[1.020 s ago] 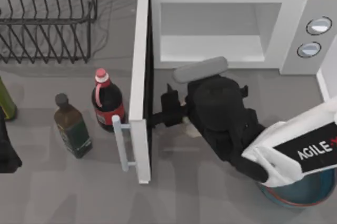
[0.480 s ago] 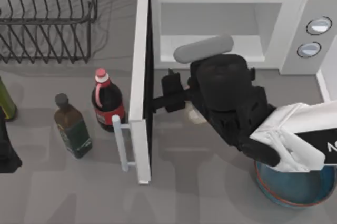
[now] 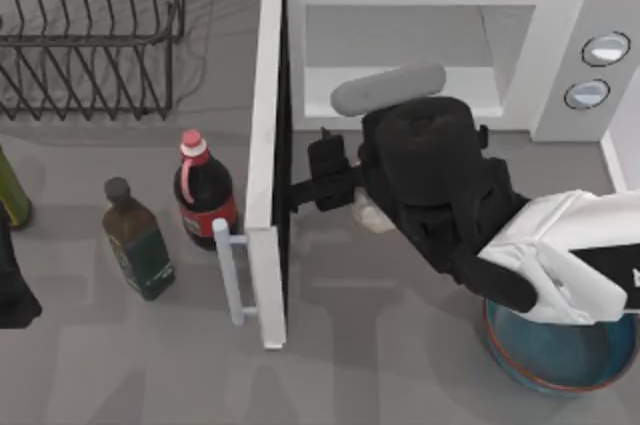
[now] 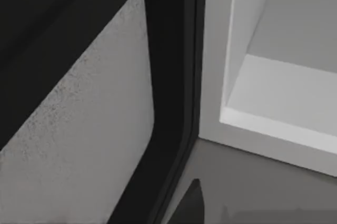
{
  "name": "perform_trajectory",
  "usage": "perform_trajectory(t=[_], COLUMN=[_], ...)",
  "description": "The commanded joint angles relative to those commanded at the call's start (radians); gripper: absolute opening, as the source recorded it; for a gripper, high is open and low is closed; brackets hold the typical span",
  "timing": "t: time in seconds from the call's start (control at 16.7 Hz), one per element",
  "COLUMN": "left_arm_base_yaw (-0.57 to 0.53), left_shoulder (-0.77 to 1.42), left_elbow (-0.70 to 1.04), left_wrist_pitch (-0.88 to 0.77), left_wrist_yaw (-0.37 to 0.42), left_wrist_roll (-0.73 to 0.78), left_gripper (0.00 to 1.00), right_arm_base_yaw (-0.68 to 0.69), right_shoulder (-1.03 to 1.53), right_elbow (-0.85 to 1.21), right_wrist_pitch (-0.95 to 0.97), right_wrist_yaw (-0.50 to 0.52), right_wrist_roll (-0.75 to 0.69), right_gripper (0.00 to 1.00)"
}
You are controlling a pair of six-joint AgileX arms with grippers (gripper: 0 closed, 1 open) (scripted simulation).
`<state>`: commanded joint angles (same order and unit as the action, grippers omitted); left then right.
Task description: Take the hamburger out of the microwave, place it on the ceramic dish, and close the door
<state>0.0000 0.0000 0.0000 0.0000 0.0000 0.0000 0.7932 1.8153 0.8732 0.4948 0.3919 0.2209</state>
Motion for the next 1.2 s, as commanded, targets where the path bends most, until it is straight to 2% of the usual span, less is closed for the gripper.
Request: perform_trajectory(t=[0.12, 0.24, 0.36, 0.54, 0.72, 0.96, 1.2], left_arm_base_yaw=[0.0, 0.0, 0.0, 0.0, 0.0, 0.0, 0.0], left_shoulder=[0.0, 0.0, 0.0, 0.0, 0.0, 0.0, 0.0], left_elbow=[0.0, 0.0, 0.0, 0.0, 0.0, 0.0, 0.0], left_wrist_pitch=[0.0, 0.0, 0.0, 0.0, 0.0, 0.0, 0.0], left_wrist_yaw=[0.0, 0.0, 0.0, 0.0, 0.0, 0.0, 0.0], left_wrist_roll=[0.0, 0.0, 0.0, 0.0, 0.0, 0.0, 0.0], left_gripper=[1.0, 1.0, 1.0, 1.0, 1.0, 1.0, 1.0], right_arm_base_yaw=[-0.001, -0.007, -0.02, -0.061, -0.131, -0.268, -0.435], right_shoulder=[0.002, 0.012, 0.021, 0.035, 0.044, 0.052, 0.063], right_elbow=[0.001, 0.006, 0.015, 0.037, 0.06, 0.088, 0.097], right_wrist_pitch=[-0.007, -0.044, -0.106, -0.244, -0.424, -0.707, -0.996], right_wrist_yaw=[-0.01, -0.061, -0.155, -0.364, -0.617, -0.955, -1.201], right_wrist_roll=[-0.01, -0.057, -0.137, -0.317, -0.58, -1.033, -1.491], right_gripper=[0.0, 0.0, 0.0, 0.0, 0.0, 0.0, 0.0])
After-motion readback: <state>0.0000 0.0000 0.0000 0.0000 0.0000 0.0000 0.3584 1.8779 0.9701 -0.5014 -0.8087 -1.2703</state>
